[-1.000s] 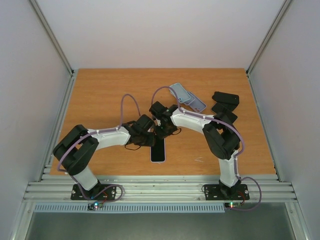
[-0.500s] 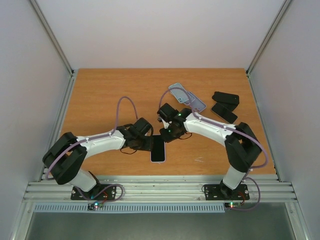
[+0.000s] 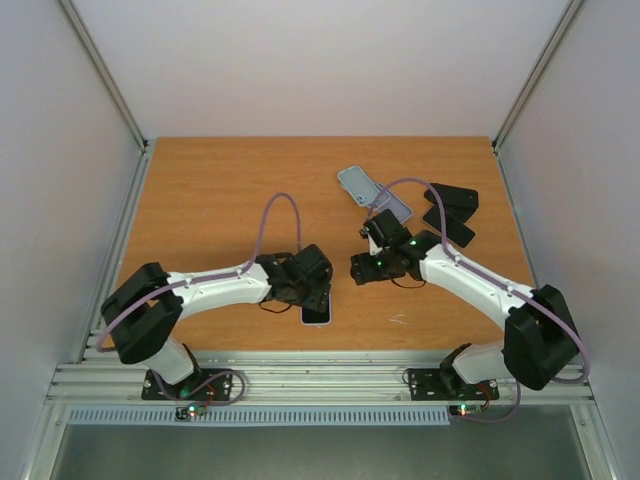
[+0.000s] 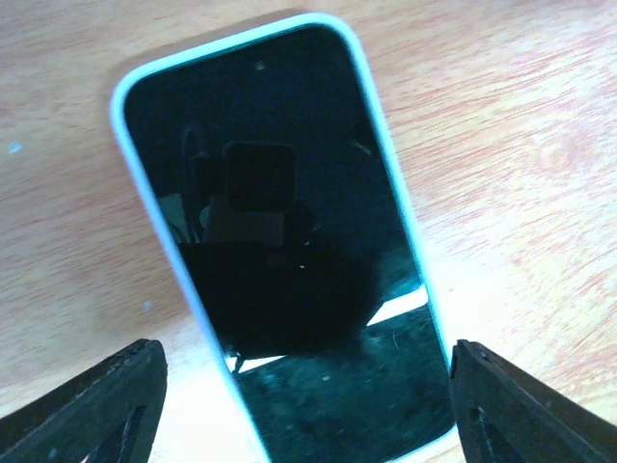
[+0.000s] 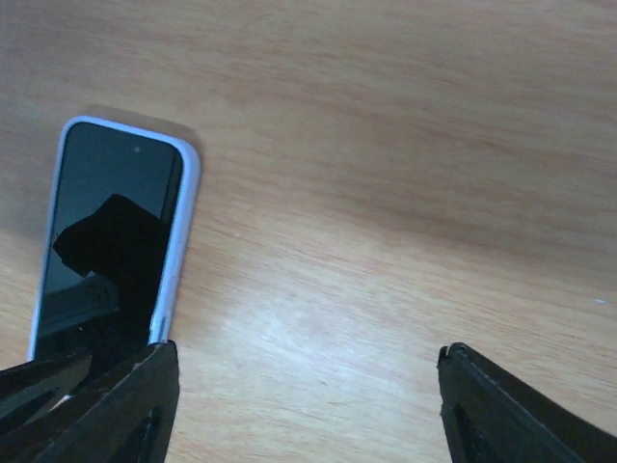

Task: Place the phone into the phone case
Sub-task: Move the phone with the phone case to the center of the board.

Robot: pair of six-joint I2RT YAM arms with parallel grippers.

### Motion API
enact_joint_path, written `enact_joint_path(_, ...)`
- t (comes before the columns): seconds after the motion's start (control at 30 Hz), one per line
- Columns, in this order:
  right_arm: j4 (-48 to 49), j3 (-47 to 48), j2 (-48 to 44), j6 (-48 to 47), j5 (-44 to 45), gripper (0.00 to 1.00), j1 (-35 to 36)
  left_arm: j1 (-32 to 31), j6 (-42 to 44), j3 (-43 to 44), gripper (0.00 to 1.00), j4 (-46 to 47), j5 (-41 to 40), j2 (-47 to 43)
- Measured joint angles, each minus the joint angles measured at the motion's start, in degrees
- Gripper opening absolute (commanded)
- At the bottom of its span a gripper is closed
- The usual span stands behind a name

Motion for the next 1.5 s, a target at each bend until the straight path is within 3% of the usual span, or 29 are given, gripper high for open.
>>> enact_joint_path(0.17, 1.75, -4.55, -4.98, 0.81, 0.63, 0.98, -2.21, -3.58, -0.17, 5.92, 0.92, -2.97, -4.5, 5.25)
enact_joint_path(0.5, 3.43, -9.14, -8.04, 1.09, 1.4, 0.98, -4.15, -8.22, -0.2, 16.04, 0.98, -11.43, -13.29, 16.0)
enact_joint_path(0.77, 4.39, -9.9, -8.07, 1.07, 1.36, 0.98, -4.48, -8.5, -1.4, 15.72, 0.99, -14.67, -16.24, 16.87)
enact_joint_path(1.03, 4.92, -10.1, -8.04, 1.07, 0.7, 0.98, -4.5, -6.47, -3.39, 10.23, 0.99, -10.25, -12.11, 13.81)
enact_joint_path(1.2, 4.92, -10.23, -8.04, 1.07, 0.5, 0.98, -4.59, -4.09, -3.37, 7.91, 0.96, -6.84, -7.69, 12.61)
enact_joint_path(1.5, 5.29, -10.27, -7.39, 1.07, 0.04, 0.99, -4.7, -2.16, -1.97, 7.82, 0.87, -6.32, -6.86, 12.61)
